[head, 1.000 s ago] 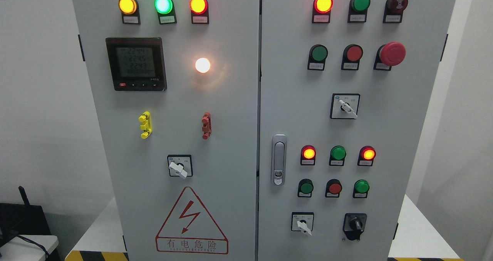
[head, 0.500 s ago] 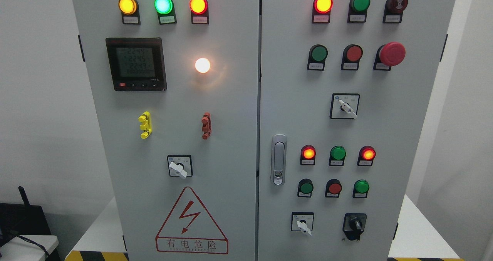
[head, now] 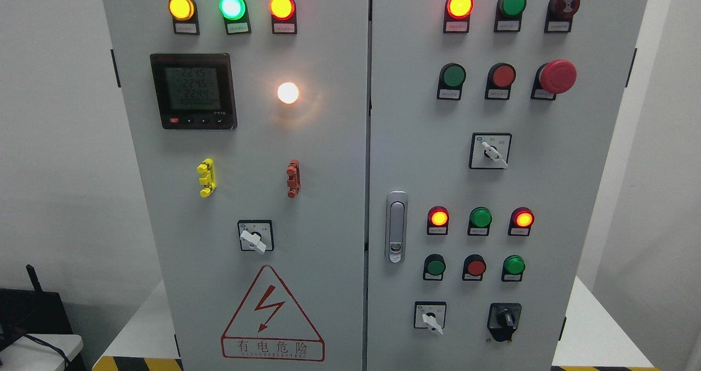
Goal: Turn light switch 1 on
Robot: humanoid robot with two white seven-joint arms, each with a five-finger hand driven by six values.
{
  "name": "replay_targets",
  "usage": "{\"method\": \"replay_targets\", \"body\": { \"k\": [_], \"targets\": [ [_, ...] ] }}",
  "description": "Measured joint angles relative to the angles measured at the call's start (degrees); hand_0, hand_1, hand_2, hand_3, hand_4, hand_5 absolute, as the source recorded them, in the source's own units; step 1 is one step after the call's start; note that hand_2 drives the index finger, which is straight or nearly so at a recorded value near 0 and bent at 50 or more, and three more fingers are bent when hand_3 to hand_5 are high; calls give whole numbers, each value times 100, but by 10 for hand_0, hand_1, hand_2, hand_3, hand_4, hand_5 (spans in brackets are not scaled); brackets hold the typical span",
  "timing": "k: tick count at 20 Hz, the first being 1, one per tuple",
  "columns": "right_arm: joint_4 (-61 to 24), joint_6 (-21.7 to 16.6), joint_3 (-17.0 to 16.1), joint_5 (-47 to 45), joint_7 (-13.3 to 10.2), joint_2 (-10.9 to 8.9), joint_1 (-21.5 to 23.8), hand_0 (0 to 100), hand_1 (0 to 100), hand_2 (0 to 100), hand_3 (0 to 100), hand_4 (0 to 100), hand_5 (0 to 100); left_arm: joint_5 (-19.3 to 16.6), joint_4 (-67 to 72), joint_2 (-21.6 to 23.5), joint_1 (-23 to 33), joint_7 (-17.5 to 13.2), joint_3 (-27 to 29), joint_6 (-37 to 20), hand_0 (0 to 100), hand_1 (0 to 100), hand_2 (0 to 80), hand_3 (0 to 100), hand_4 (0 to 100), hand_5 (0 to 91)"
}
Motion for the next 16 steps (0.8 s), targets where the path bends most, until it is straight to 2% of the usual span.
{"method": "replay_targets", "body": {
  "k": [8, 16],
  "targets": [
    [-1, 0, 0, 0, 10, 0, 0, 120, 389, 0, 0, 0, 0, -62, 215, -90, -121, -76, -297, 21, 398, 0, 0, 0, 43, 3],
    [0, 0, 0, 0, 0, 0, 0, 120, 389, 0, 0, 0, 0, 162, 317, -164, -183, -182, -436, 23, 397, 0, 0, 0, 50, 3]
  ]
}}
